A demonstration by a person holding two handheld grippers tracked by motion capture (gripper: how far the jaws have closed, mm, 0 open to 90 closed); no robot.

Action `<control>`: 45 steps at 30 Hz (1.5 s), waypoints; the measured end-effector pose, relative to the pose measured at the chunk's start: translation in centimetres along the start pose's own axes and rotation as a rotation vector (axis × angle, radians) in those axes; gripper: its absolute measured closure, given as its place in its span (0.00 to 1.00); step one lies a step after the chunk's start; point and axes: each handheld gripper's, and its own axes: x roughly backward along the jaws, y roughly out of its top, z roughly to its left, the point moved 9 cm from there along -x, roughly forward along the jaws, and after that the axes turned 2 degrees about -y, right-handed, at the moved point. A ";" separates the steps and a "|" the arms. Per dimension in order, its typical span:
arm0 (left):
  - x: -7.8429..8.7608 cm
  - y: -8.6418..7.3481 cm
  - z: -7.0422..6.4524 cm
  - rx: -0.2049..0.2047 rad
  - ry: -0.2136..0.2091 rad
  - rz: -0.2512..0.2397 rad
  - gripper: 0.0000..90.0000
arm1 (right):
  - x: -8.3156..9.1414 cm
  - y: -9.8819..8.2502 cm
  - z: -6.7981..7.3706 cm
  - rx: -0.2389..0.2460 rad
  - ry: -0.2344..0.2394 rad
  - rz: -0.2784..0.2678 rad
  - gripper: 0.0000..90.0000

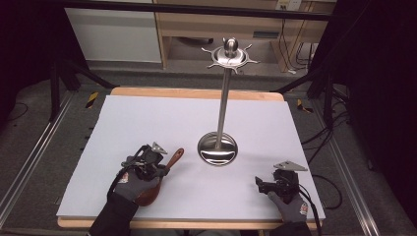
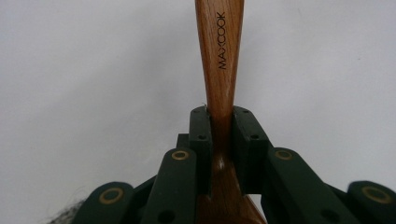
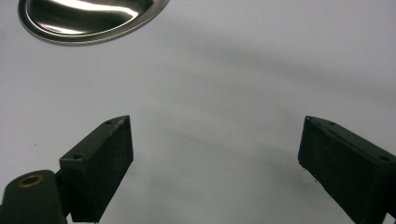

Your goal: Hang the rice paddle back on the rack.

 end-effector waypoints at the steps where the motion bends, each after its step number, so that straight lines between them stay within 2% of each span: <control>1: 0.2 0.0 0.0 0.001 0.004 -0.012 0.87 | 0.0 0.0 0.0 0.000 0.000 0.001 0.12; 3: 1.0 0.1 0.1 0.009 0.004 -0.055 0.87 | 0.0 0.0 0.0 0.000 -0.001 0.001 0.12; 6: 1.3 0.1 0.1 0.013 0.002 -0.069 0.87 | 0.0 0.0 0.0 -0.001 0.000 0.001 0.12; 11: 2.1 0.0 0.1 0.027 -0.001 -0.120 0.87 | 0.0 0.0 0.0 0.000 -0.001 0.002 0.12; 21: 4.4 0.5 0.0 0.018 0.009 -0.204 0.87 | 0.0 0.0 0.1 0.000 0.000 0.003 0.12; 24: 5.3 0.8 0.1 0.023 0.022 -0.257 0.87 | 0.1 0.0 0.0 0.001 0.001 -0.001 0.12; 27: 5.7 0.9 0.1 0.023 0.030 -0.285 0.87 | 0.1 0.1 0.0 0.000 0.002 -0.006 0.12; 31: 6.5 1.3 0.0 0.041 0.014 -0.345 0.87 | 0.3 0.2 0.1 -0.006 0.007 -0.013 0.12; 38: 7.7 1.8 0.3 0.057 0.036 -0.433 0.87 | 0.2 0.2 0.1 0.005 0.004 -0.014 0.12; 40: 7.9 1.9 0.4 0.060 0.024 -0.439 0.87 | 0.2 0.2 0.1 0.005 0.003 -0.014 0.12; 45: 8.4 2.3 0.4 0.059 0.031 -0.470 0.87 | 0.2 0.2 0.1 0.003 0.001 -0.014 0.12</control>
